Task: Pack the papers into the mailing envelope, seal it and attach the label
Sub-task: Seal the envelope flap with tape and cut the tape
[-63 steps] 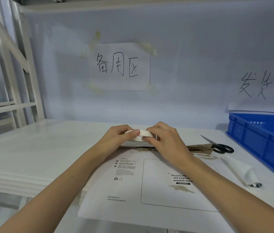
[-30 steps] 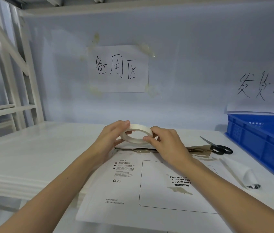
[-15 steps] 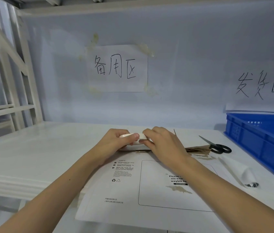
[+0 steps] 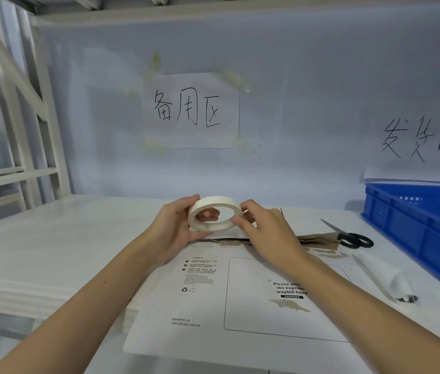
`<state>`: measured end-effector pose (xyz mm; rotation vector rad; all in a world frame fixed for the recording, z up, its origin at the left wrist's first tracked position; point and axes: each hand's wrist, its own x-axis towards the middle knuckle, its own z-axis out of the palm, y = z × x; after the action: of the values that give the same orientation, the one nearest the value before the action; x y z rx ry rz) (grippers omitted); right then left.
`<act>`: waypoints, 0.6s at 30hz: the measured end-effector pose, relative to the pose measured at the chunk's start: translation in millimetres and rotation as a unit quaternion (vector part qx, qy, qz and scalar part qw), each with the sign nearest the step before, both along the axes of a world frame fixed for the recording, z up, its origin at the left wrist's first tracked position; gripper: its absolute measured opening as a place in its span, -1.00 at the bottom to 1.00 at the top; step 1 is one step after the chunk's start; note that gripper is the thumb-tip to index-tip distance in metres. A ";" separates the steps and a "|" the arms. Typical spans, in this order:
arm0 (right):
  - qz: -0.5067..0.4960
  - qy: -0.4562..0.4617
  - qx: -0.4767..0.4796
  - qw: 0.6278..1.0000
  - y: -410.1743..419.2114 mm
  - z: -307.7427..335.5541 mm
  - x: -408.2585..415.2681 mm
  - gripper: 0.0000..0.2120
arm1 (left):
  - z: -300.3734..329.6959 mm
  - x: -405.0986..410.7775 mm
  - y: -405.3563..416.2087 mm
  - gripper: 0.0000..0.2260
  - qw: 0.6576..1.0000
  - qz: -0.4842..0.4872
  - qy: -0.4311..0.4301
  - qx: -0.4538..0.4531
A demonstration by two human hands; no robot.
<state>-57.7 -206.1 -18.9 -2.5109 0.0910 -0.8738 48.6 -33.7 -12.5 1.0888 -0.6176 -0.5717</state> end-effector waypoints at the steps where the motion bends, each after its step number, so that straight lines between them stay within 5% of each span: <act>1: -0.004 0.000 -0.003 1.000 0.8 0.5 -0.3 -0.78 | -0.1 0.4 -0.5 -0.69 1.000 0.002 -0.012 0.005; 5: -0.024 0.001 -0.013 1.000 0.5 1.3 -0.9 -0.75 | -1.1 -2.3 -0.9 -0.64 0.995 0.016 -0.087 0.045; 18: -0.030 0.041 -0.017 0.999 -5.4 -3.8 6.4 -0.78 | -0.7 -1.6 2.5 -0.78 0.995 -0.082 -0.051 0.040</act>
<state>-51.3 -211.5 -22.7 -2.5875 0.1819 -0.8025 47.0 -31.2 -13.2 1.1549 -0.7839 -0.6902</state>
